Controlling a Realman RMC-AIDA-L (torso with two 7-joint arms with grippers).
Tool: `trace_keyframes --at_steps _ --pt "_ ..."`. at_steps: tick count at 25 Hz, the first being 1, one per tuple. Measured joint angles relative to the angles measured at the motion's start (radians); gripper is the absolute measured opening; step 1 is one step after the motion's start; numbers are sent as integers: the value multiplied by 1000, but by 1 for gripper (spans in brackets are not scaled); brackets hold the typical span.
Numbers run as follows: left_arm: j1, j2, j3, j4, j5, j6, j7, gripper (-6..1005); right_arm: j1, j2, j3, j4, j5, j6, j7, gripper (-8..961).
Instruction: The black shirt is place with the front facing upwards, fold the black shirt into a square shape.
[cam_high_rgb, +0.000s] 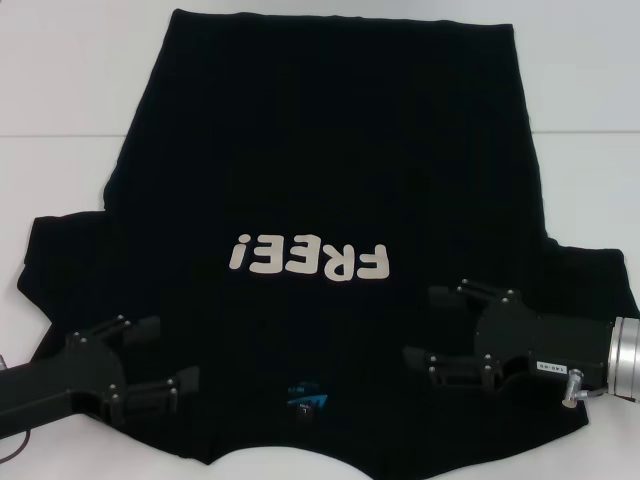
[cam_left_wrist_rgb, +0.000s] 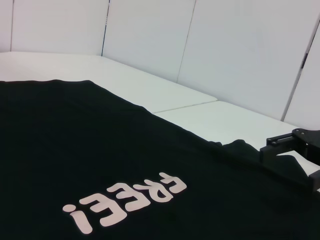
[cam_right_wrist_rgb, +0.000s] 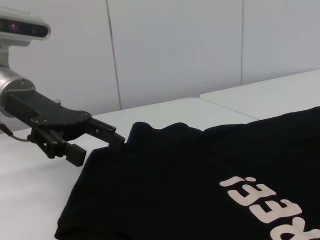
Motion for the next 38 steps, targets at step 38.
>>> trace_keyframes --at_steps 38 --pt "-85 143 -254 -5 112 -200 -1126 905 0 3 3 2 1 12 9 924"
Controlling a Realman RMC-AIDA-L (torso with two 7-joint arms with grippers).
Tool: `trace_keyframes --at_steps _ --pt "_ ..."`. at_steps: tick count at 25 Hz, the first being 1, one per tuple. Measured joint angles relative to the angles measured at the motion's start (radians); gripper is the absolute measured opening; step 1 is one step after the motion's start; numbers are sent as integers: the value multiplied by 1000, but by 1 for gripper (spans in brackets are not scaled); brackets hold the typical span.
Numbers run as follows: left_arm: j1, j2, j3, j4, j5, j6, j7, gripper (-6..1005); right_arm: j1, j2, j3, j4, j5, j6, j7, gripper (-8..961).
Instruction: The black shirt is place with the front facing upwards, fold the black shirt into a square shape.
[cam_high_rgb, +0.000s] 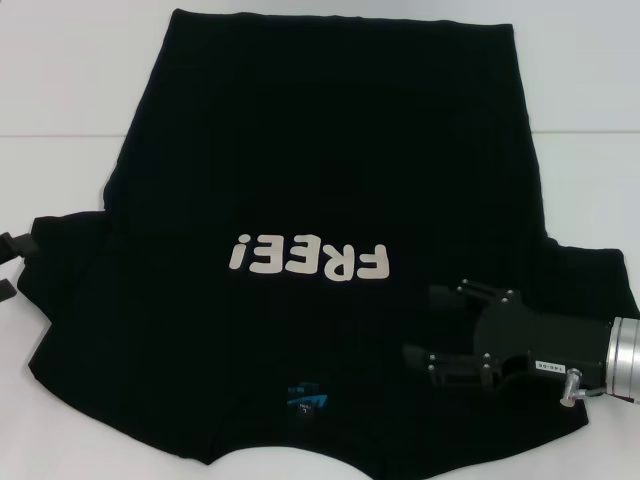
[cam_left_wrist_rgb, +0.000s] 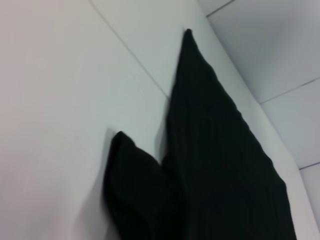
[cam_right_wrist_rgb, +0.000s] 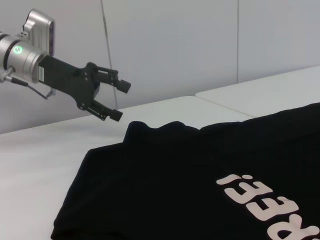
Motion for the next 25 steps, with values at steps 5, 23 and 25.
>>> trace_keyframes --at_steps 5,23,25 --pt "-2 -4 7 -43 -1 -67 -1 899 4 0 1 1 1 4 0 923" --pt "-35 -9 32 -131 -2 -231 12 876 12 0 5 9 1 10 0 922" --pt "-41 -10 32 -139 -3 -239 16 874 12 0 5 9 1 10 0 922"
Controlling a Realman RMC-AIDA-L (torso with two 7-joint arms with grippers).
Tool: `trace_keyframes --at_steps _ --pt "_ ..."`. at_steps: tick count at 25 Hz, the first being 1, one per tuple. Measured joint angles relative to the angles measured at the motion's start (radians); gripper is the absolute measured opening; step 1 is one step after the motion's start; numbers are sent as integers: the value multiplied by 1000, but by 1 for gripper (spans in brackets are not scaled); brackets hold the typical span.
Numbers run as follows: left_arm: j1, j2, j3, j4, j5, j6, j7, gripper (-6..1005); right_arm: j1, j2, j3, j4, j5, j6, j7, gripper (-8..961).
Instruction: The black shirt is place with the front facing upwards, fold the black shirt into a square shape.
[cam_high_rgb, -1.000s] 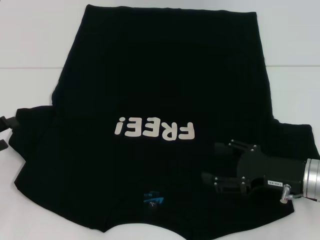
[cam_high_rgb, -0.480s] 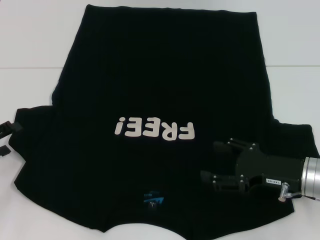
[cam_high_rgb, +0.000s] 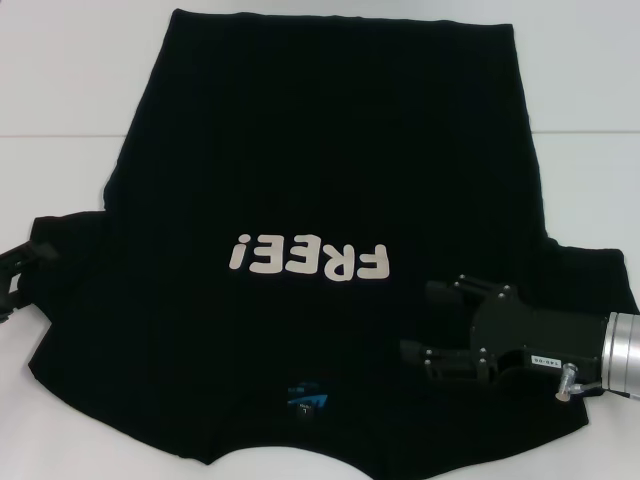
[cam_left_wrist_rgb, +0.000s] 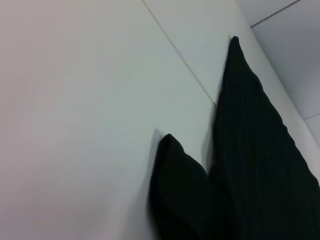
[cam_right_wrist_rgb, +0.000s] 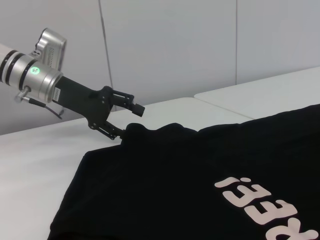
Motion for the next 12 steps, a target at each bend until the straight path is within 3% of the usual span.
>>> trace_keyframes --at_steps 12 --pt "-17 -2 13 -12 5 -68 11 859 0 0 -2 0 0 -7 0 921"
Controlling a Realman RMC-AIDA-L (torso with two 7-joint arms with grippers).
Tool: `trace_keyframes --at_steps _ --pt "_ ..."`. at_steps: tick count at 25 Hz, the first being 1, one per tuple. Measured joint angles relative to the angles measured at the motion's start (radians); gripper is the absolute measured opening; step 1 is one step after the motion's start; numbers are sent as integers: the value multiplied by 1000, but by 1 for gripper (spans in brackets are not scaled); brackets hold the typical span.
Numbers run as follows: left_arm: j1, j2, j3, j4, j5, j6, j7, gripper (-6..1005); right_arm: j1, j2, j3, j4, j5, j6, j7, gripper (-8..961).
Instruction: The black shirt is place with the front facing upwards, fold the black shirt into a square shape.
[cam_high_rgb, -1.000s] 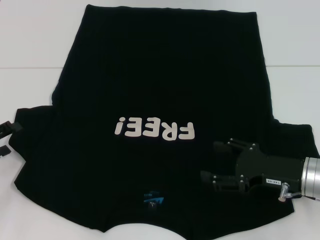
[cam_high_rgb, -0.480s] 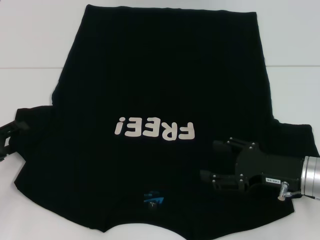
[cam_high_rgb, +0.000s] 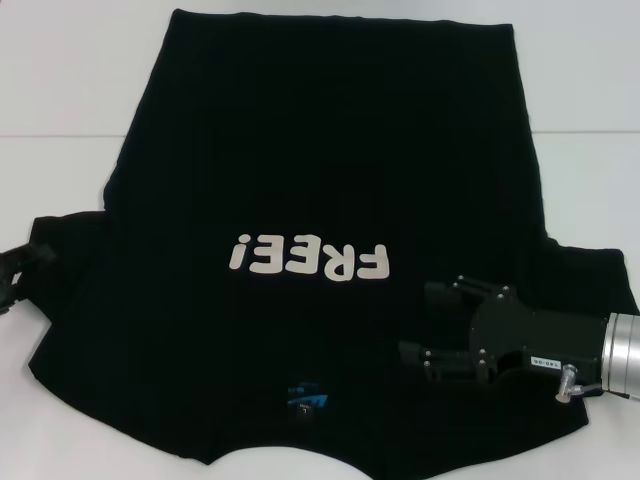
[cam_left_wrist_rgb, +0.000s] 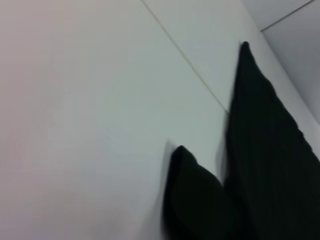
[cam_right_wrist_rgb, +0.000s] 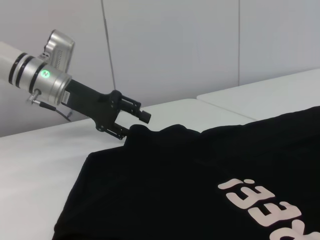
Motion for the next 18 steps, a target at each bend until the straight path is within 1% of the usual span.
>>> trace_keyframes --at_steps 2,5,16,18 --pt "0 -2 7 -2 1 -9 0 856 0 0 0 0 0 -3 0 921" --pt "-3 -4 17 -3 4 -12 18 649 0 0 1 0 0 -4 0 920" --pt "-2 -8 24 -9 -3 -10 38 199 -2 0 2 0 0 -7 0 919" --pt "-2 -8 24 -12 -3 -10 44 168 -2 0 2 0 0 -7 0 919"
